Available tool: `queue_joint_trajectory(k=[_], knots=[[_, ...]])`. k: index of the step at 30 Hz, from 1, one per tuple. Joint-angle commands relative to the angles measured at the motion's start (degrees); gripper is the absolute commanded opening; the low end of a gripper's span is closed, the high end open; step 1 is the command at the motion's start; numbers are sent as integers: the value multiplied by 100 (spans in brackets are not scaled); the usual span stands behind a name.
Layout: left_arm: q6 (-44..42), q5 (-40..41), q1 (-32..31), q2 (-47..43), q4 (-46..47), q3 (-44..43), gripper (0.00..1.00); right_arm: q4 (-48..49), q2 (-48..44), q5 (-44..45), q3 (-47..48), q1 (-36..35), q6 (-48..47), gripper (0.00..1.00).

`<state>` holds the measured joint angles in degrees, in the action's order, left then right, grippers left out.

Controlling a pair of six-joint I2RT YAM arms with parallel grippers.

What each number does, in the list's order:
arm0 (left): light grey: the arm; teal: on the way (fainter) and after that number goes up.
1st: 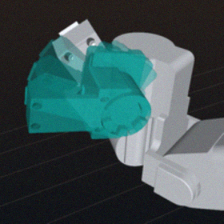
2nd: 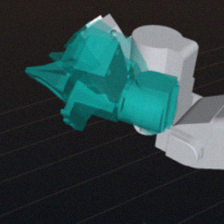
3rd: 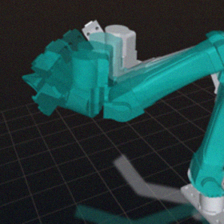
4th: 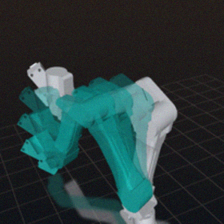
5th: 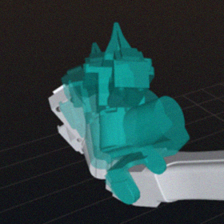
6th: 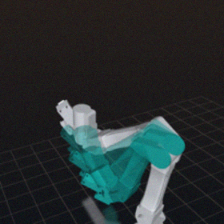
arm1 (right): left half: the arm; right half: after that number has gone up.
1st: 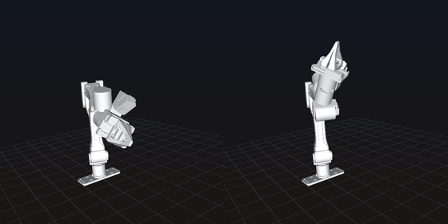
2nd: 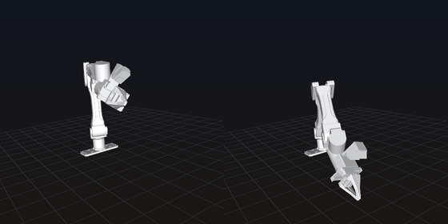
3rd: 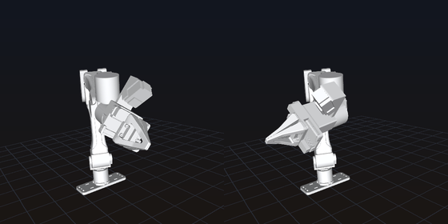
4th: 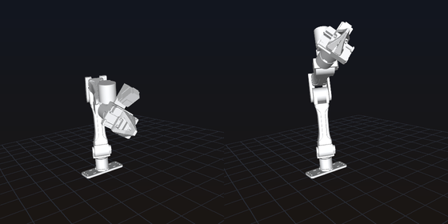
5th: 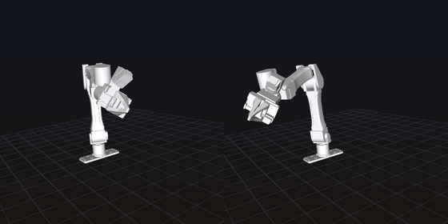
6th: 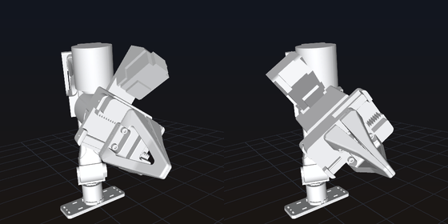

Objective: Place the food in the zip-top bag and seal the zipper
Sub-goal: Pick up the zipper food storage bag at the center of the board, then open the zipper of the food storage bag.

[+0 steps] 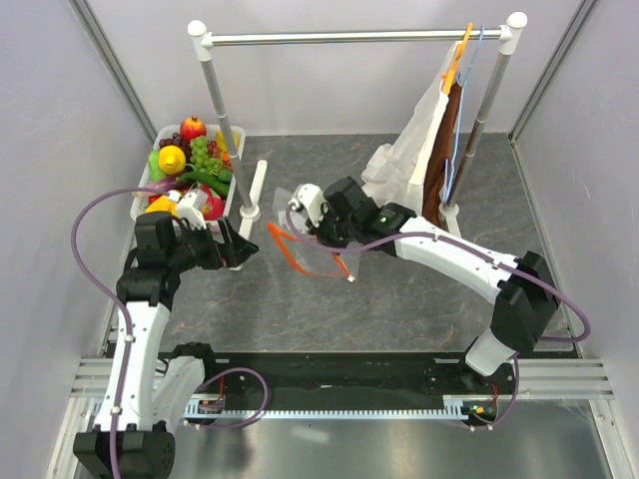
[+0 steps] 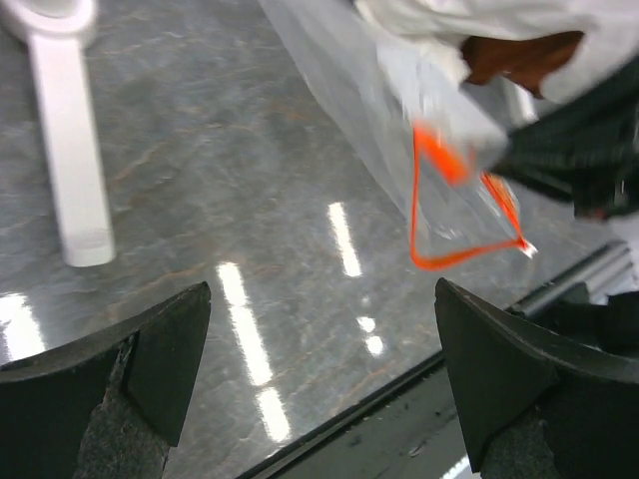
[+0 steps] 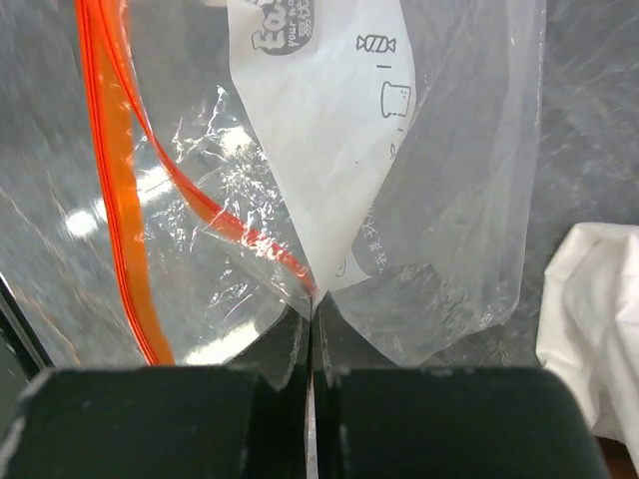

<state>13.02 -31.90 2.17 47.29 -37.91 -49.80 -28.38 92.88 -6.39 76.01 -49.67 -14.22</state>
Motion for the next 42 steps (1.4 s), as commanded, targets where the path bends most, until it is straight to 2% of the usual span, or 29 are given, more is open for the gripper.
queue_joint_trajectory(k=[1,5,8,12,17,20,22,23,24,25,26,27,28,29,34,39,42], knots=[[737,-1072,11,-685,775,522,99,-124,142,-240,581,150,1192,0],[1254,-836,-24,-1037,1425,901,97,8,222,-406,793,282,1886,0],[1562,-730,-155,-599,1708,955,93,148,195,-555,793,282,2326,0],[1958,-441,-813,34,2268,1060,91,254,151,-749,837,282,2590,0],[2082,52,-1552,360,2692,1078,91,351,107,-1048,758,282,2793,0],[2091,123,-1606,719,2701,982,77,421,64,-1355,687,291,2854,0],[2065,-35,-1606,843,2675,894,48,535,-6,-1758,600,344,2924,2],[2099,-131,-1606,931,2675,797,22,683,-33,-1943,547,370,2986,4],[2135,-350,-1606,958,2666,744,12,737,-68,-2284,477,405,3038,18],[2187,-456,-1606,975,2675,700,4,772,-94,-2392,476,449,3091,28],[2292,-536,-1606,993,2588,587,2,747,-95,-2463,494,458,3109,41],[2337,-580,-1606,967,2552,533,2,677,-130,-2437,581,467,3101,64],[2433,-546,-1606,940,2474,498,2,580,-165,-2185,651,467,3057,69],[2469,-502,-1606,871,2360,445,2,423,-200,-2078,722,476,2874,71],[2802,-238,-1606,817,1955,357,2,35,-604,-823,1109,406,2328,72],[2978,-18,-1615,940,1779,252,2,-62,-815,-793,1171,91,2116,55],[3075,157,-1615,1124,1542,67,2,-80,-815,-540,1215,-374,1932,54]])
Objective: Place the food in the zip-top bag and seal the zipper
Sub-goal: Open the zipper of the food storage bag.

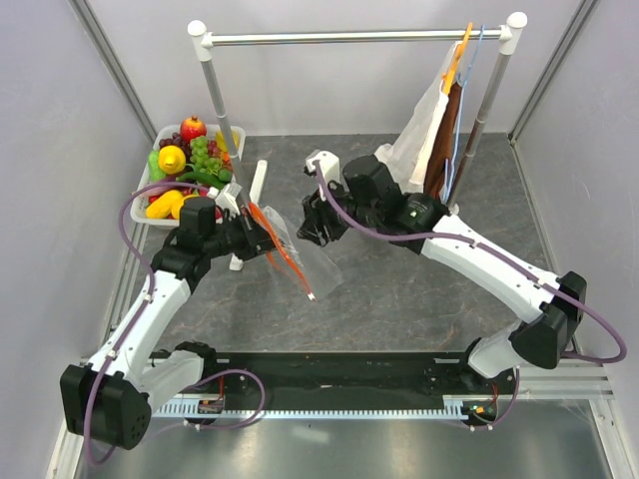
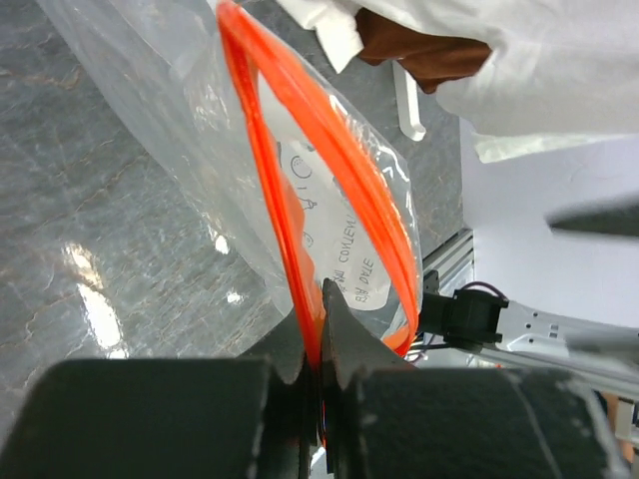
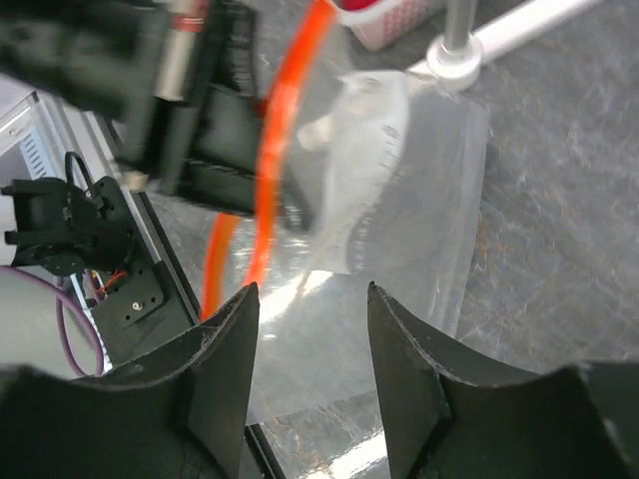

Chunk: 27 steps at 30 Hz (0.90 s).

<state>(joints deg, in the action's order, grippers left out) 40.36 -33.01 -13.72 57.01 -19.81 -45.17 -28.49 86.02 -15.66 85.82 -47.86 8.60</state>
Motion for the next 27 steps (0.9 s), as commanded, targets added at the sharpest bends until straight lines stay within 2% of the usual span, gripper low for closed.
queue_joint_trajectory(k=[1,4,6,9,19,23,27], knots=[[419,313,-17,248,-364,-483,2,-78,-103,528,242,-680,-533,54],[543,278,-17,371,-471,-563,2,-25,11,1247,286,-1067,-728,54],[578,234,-26,389,-471,-555,2,36,195,1948,356,-1199,-763,53],[640,146,-17,416,-471,-572,2,72,441,2513,514,-1252,-825,53],[737,129,-17,363,-392,-555,2,186,776,2726,532,-1463,-816,58],[772,155,-17,337,-400,-546,2,186,846,2840,576,-1569,-983,66],[833,138,-26,354,-392,-581,2,256,899,3463,445,-1867,-1351,68]])
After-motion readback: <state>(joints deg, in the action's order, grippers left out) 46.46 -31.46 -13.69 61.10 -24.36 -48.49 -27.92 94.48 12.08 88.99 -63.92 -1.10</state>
